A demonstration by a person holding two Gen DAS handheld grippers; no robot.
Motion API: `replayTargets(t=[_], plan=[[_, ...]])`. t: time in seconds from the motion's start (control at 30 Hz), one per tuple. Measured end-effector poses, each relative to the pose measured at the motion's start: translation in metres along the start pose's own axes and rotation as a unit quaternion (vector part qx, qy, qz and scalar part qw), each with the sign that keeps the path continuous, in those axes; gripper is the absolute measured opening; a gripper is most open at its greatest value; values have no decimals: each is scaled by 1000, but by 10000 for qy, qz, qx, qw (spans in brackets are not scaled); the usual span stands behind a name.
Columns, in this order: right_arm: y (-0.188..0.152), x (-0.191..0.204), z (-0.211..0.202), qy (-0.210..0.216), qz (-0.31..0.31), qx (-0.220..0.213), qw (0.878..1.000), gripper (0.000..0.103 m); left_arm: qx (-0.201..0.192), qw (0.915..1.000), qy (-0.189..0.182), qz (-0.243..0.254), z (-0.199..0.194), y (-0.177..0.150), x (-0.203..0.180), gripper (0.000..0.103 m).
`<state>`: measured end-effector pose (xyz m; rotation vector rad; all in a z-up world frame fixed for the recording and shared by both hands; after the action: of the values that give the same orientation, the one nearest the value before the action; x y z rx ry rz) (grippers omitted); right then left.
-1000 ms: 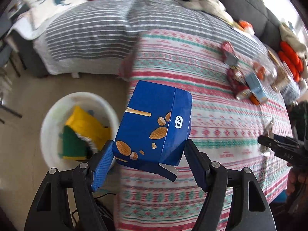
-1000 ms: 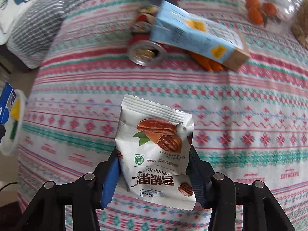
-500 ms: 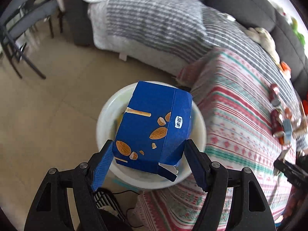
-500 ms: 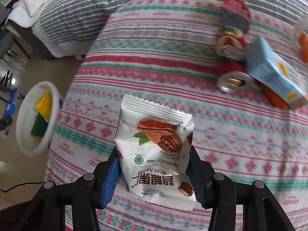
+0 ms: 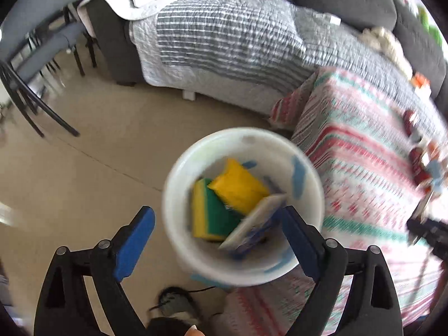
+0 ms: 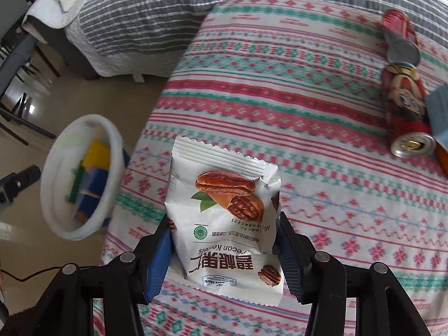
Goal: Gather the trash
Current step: 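Carry the blue box over the bin and open the left tool, then carry the pecan packet over the bin and open the right tool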
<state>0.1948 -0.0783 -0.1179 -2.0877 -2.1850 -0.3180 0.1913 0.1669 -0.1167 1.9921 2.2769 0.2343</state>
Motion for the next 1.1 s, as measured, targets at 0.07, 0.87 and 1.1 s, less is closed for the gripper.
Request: replayTargets(t=[0.07,0.87,1.1], plan=[[0,10,2,33,-82,5,10000,61,103,9995,304,35,0,-9,9,94],[48,150,62,375,-736,115,9965,64,154,9971,605,-444,-6,-36,93,94],[52,157,55,593,-693,-86,9958,84,155,9972,538,-494,-7,-36,91,94]])
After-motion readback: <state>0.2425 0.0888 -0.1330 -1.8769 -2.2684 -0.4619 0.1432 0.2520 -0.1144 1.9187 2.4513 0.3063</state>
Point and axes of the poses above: each gripper's, at about its wrist camera, not at the fingertips, and z roughly the way its jaws point, x to its left, y to its top, the point moved 7 cm from there along z, roughly the way its jaws point, and after that the axes turned 15 degrees about x, right-handed, at the moved point
